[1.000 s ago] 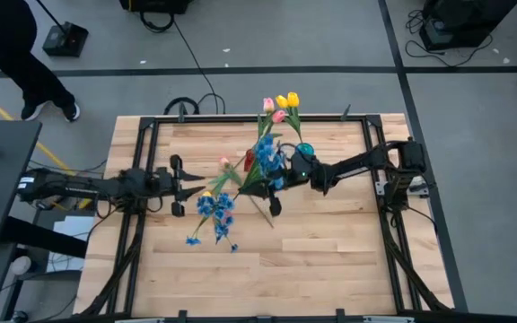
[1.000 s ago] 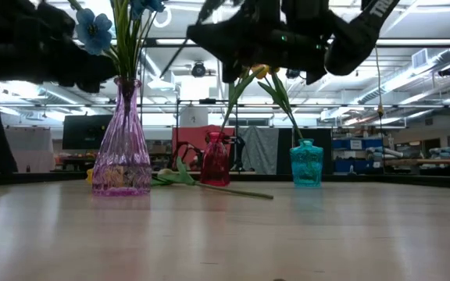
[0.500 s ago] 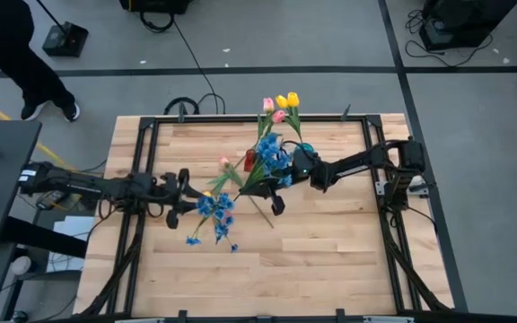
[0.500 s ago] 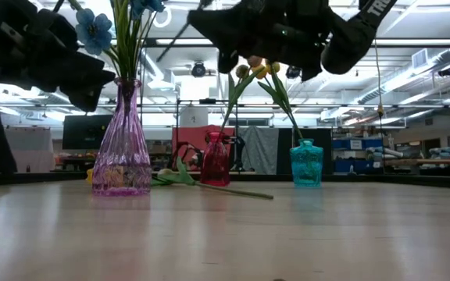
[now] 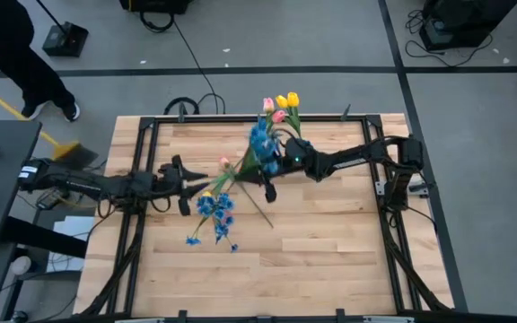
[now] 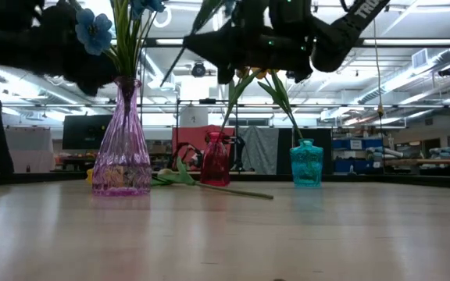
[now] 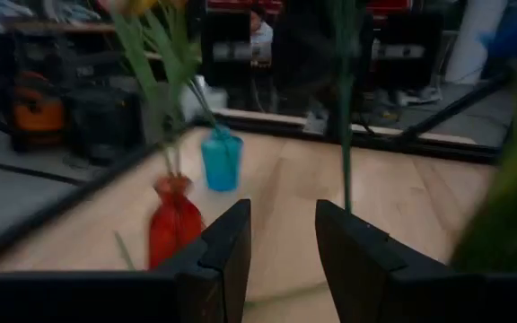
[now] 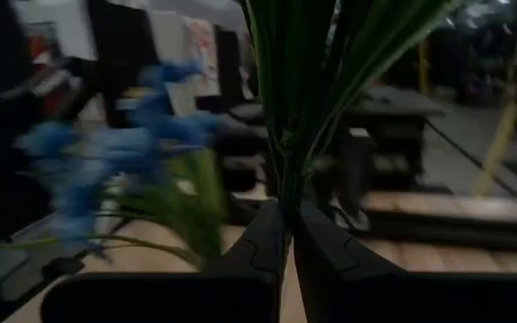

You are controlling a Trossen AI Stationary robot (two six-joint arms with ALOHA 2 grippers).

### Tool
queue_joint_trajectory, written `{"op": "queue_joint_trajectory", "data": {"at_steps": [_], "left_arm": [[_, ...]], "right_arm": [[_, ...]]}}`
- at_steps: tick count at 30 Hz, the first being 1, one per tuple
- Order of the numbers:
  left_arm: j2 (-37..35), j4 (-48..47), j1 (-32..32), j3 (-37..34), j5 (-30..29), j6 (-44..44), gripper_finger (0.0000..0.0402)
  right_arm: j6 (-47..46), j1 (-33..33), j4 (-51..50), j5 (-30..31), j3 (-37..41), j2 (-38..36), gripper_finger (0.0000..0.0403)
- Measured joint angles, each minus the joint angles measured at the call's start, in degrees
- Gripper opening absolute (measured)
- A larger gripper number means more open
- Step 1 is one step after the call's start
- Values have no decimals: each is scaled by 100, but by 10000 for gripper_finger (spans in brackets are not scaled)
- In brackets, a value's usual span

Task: Sort flowers into vase by color
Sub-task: Put the blue flowers into the pink vase

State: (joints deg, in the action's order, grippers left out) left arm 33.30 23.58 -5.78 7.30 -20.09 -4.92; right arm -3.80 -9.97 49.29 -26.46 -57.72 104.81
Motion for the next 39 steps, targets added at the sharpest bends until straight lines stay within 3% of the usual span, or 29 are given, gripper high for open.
{"op": "queue_joint_trajectory", "data": {"at_steps": [3, 8, 14, 25, 35, 39], "left_arm": [[140, -319, 255, 397, 165, 278, 131], [645, -879, 684, 947, 313, 515, 131], [1171, -884, 1033, 1374, 845, 617, 132], [1616, -665, 1104, 1601, 1212, 918, 167], [1855, -85, 1103, 1601, 880, 970, 167], [1855, -105, 1102, 1601, 929, 987, 142]], "right_arm": [[38, -24, -564, 255, -208, 0, 26], [454, 184, -1516, 1288, -741, 0, 26], [617, 284, -1996, 1817, -1133, 0, 26], [721, 284, -1957, 1902, -1164, 0, 26], [724, 358, -1886, 1951, -1167, 2, 26], [803, 363, -1896, 2002, -1167, 2, 27]]}}
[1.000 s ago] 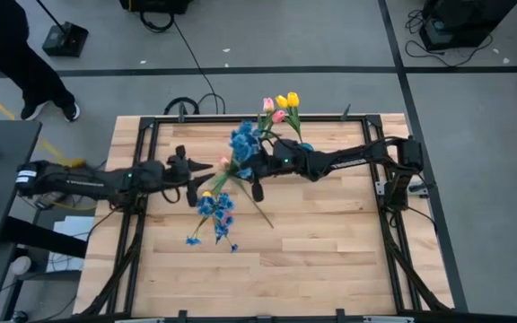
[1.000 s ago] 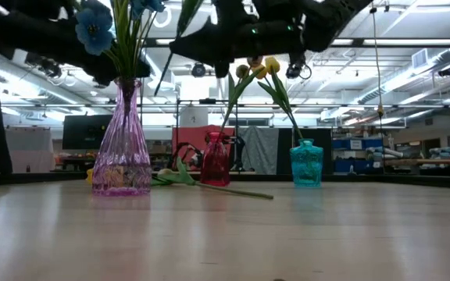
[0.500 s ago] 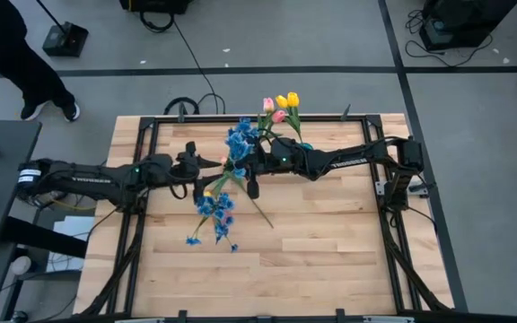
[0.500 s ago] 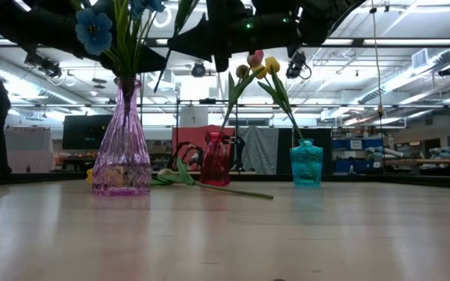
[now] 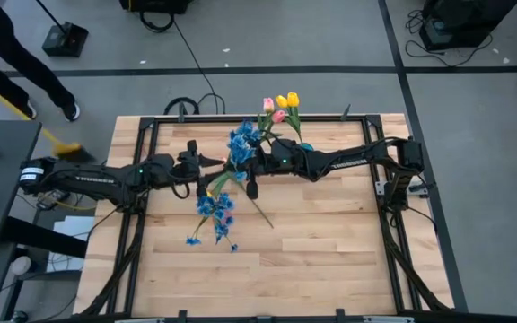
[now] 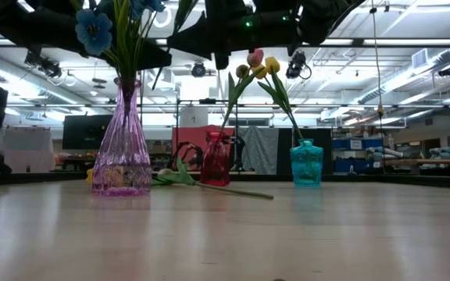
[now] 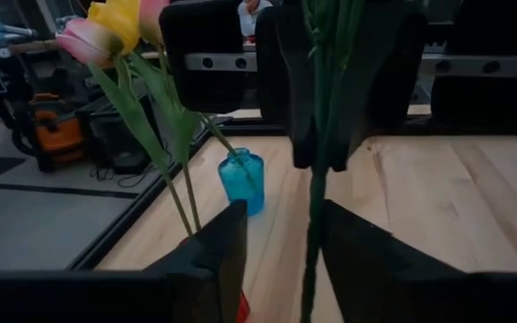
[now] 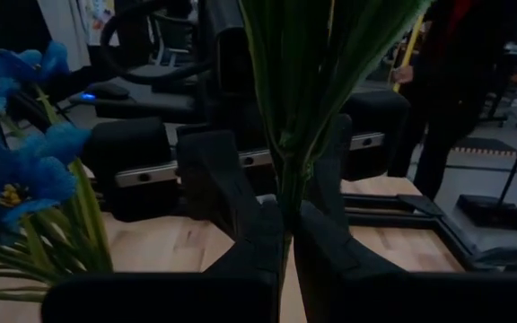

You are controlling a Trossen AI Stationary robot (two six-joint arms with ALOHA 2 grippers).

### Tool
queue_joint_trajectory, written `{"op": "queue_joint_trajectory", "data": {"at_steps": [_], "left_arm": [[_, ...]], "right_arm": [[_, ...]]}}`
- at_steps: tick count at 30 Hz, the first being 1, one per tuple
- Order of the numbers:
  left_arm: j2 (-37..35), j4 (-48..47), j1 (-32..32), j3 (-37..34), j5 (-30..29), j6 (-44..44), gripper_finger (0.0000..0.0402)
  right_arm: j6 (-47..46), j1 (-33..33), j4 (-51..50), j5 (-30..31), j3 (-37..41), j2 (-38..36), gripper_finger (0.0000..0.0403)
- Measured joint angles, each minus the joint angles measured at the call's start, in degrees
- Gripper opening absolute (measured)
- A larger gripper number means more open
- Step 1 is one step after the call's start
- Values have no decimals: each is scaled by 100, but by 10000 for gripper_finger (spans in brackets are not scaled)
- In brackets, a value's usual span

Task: Sort flowers into vase by color
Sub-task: Put the blue flowers into the pink vase

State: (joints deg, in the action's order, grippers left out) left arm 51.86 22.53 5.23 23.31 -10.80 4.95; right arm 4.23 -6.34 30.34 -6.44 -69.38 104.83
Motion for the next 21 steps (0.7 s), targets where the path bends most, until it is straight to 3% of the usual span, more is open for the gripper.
{"op": "queue_joint_trajectory", "data": {"at_steps": [8, 16, 21], "left_arm": [[0, 8, -4, 0, 81, 97, 15], [-58, -11, -2, 0, 97, 57, 15], [-679, -204, 7, 3, 105, 81, 14]], "right_arm": [[15, -25, -62, -22, -4, 0, 34], [-157, -3, -143, -121, -4, -39, 127], [-299, 13, -837, -183, 4, -464, 175]]}}
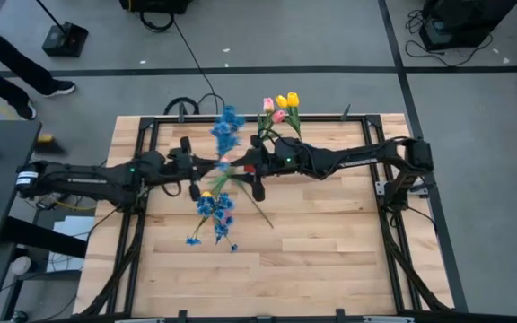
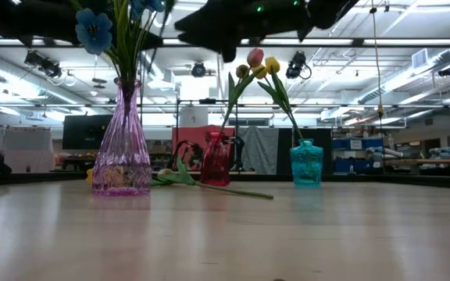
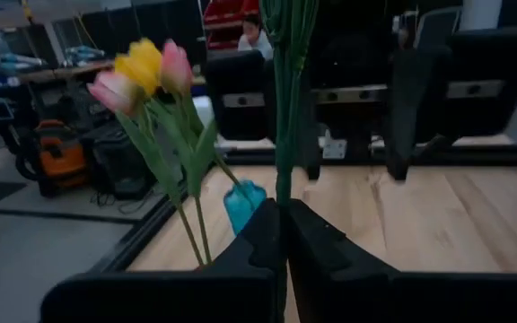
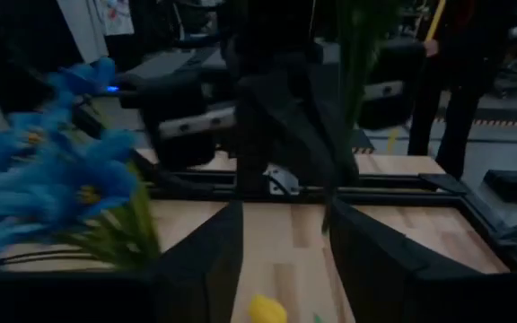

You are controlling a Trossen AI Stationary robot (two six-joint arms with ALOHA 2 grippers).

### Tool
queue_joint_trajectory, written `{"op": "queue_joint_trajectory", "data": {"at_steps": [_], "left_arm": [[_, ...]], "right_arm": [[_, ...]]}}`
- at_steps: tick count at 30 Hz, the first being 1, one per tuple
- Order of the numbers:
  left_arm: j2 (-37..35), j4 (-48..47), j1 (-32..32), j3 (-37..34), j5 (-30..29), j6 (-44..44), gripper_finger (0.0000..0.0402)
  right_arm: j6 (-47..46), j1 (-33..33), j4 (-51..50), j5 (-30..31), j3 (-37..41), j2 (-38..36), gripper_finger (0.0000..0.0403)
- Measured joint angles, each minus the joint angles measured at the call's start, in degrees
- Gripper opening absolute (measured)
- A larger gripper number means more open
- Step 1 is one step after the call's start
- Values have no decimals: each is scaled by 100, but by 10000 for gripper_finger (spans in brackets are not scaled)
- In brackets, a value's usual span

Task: Sort flowers into vase by color
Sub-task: Put the blue flowers into the pink vase

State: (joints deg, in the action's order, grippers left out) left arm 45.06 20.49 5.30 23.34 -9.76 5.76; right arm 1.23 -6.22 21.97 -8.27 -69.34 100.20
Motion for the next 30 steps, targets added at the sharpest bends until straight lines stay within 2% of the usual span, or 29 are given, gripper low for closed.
{"op": "queue_joint_trajectory", "data": {"at_steps": [8, 14, 17, 21, 24, 30], "left_arm": [[-1431, -1032, -91, -57, 222, -97, 13], [-2276, -1085, -375, -484, 296, -488, 13], [-2492, -541, -526, -858, 358, -821, 13], [-2460, 707, -705, -1564, 470, -1353, 13], [-2291, 1744, -795, -2189, 333, -1682, 13], [-1781, 2371, -1044, -2256, 229, -1795, 13]], "right_arm": [[-173, 137, -584, 36, 192, -347, 183], [-542, 279, -529, 116, 995, -334, 182], [-747, 394, 91, 135, 1450, -268, 182], [-772, 553, 898, 252, 1842, -259, 182], [-767, 621, 1215, 310, 1902, -254, 182], [-767, 665, 1295, 562, 1906, -194, 182]]}}
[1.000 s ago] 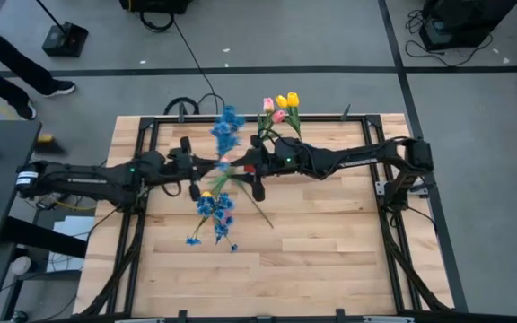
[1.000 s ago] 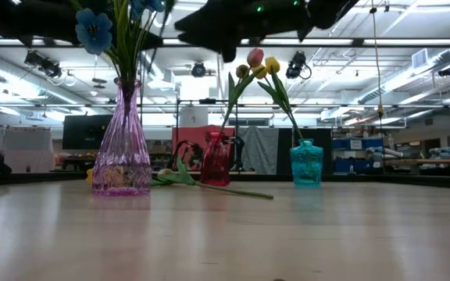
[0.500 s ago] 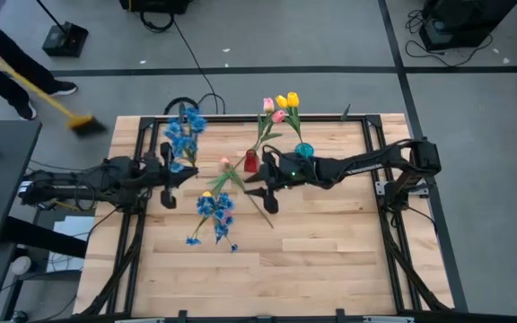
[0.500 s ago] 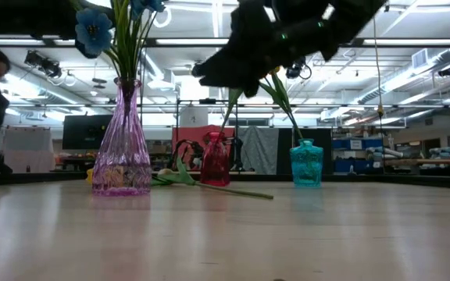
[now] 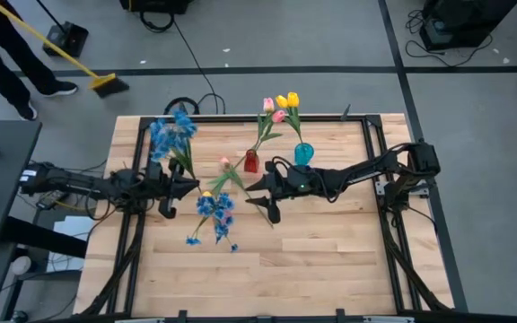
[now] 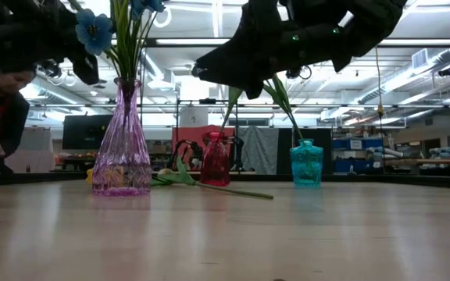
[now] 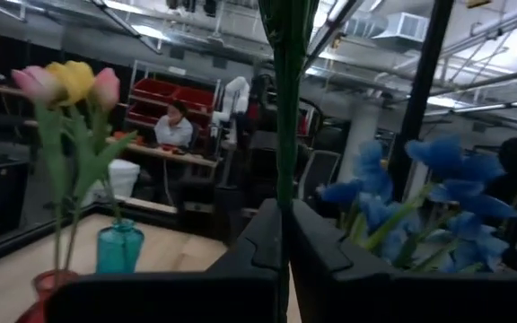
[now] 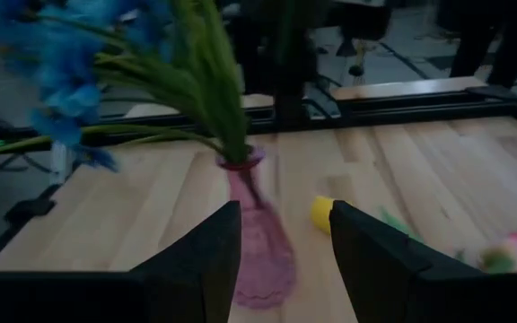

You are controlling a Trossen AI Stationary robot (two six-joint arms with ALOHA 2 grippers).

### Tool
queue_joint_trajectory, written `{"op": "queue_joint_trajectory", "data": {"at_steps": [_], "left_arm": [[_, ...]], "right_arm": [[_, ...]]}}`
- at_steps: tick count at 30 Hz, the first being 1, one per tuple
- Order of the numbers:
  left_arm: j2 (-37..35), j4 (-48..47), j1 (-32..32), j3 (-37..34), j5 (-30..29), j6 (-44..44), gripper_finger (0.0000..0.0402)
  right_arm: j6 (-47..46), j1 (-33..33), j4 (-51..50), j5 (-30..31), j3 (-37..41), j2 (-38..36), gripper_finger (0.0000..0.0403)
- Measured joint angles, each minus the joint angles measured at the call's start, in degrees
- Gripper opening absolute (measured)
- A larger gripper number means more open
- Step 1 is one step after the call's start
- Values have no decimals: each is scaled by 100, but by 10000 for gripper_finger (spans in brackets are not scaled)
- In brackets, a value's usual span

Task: Sort flowers into vase by color
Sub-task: Put the blue flowers into the pink vase

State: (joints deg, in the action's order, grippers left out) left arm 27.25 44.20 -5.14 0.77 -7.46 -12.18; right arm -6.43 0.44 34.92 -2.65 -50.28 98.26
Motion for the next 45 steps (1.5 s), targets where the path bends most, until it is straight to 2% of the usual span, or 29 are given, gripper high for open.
{"op": "queue_joint_trajectory", "data": {"at_steps": [11, 19, 32, 45], "left_arm": [[1118, 539, -296, 117, 88, -59, 12], [2247, 1826, -546, 214, 109, -67, 12], [3834, 3192, -591, 295, -61, -24, 12], [4757, 3773, -591, 293, -214, 43, 12]], "right_arm": [[-106, -4, 26, -282, -17, 7, 182], [-131, -51, 65, -217, -17, 7, 182], [-112, -51, 62, -186, -24, 7, 182], [-103, 0, -35, -188, -26, 7, 182]]}}
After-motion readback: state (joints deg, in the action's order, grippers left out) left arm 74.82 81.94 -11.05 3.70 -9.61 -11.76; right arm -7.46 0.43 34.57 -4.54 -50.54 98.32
